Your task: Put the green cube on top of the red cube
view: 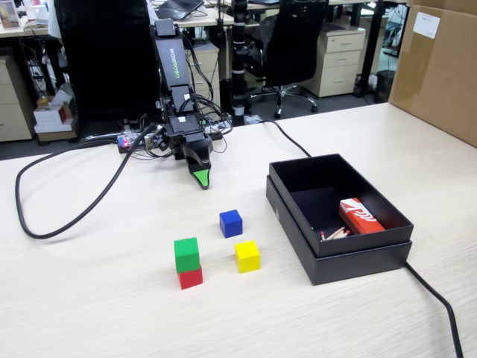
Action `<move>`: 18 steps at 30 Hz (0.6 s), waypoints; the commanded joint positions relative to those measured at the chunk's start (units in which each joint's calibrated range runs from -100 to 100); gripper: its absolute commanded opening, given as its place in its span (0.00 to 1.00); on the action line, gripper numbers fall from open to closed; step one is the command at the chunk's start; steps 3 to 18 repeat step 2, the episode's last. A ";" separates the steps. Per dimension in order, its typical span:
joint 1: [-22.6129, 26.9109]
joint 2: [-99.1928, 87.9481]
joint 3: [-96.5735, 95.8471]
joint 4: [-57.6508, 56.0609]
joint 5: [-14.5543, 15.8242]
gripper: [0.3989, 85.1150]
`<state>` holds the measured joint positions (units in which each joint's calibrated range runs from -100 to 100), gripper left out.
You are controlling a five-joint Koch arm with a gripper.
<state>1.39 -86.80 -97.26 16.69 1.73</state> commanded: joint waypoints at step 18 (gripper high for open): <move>0.00 0.22 0.16 -0.92 -0.10 0.57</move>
